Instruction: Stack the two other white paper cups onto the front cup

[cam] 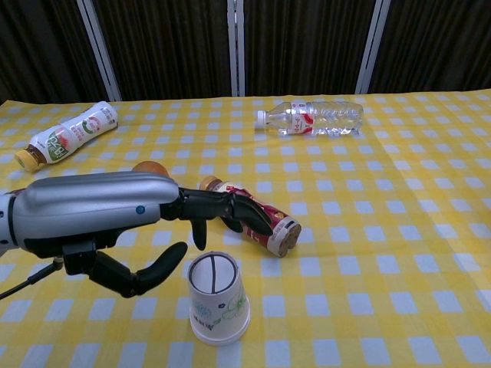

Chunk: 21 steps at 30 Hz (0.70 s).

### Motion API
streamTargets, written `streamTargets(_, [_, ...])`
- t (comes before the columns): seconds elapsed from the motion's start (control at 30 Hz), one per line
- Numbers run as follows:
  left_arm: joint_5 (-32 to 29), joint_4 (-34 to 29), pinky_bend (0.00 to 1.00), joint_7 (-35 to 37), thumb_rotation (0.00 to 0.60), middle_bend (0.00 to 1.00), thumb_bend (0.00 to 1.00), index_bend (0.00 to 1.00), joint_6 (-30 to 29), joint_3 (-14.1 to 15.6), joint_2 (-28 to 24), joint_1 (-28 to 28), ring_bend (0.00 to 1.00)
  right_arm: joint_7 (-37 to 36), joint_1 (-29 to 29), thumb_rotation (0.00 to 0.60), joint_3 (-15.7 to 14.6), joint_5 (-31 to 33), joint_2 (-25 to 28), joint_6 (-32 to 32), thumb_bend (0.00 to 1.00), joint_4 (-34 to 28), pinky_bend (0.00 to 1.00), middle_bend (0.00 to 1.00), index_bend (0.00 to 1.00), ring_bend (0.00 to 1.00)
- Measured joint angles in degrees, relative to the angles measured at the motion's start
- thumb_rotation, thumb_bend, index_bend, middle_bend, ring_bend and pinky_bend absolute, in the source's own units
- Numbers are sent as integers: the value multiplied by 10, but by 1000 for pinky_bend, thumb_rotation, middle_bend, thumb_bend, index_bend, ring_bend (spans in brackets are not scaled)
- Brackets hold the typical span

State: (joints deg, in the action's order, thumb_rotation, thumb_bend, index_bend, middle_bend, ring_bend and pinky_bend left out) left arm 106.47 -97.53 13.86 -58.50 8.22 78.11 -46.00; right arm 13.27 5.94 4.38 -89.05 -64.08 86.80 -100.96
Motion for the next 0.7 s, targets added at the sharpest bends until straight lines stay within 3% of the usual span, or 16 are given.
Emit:
streamTargets(0.13, [-7, 8, 27, -15, 600, 34, 788, 98, -28, -12, -12, 10, 39, 0, -1, 600, 0, -1, 0, 1, 0, -1, 0, 0, 0, 0])
streamTargets(0.23, [-23, 19, 0, -36, 600, 0, 663, 16, -60, -24, -26, 28, 0, -1, -1, 600, 0, -1, 1, 2, 0, -2, 0, 0, 0, 0])
streamTargets(0.3, [-44, 25, 0, -51, 600, 0, 451, 0, -78, -31, -37, 44, 0, -2, -1, 600, 0, -3, 2, 3, 0, -3, 0, 0, 0, 0])
streamTargets(0.37, [-68, 28, 0, -65, 600, 0, 131, 0, -83, -34, -48, 57, 0, -3, -2, 600, -1, -4, 2, 4, 0, -3, 0, 0, 0, 0])
streamTargets(0.43, [-104, 29, 0, -83, 600, 0, 13, 0, -88, -38, -61, 75, 0, -5, -2, 600, -1, -6, 3, 4, 0, -5, 0, 0, 0, 0])
streamTargets(0.7, [-230, 17, 0, -164, 600, 0, 0, 0, -186, -51, -94, 193, 0, -5, -3, 600, -1, -6, 8, 5, 0, -8, 0, 0, 0, 0])
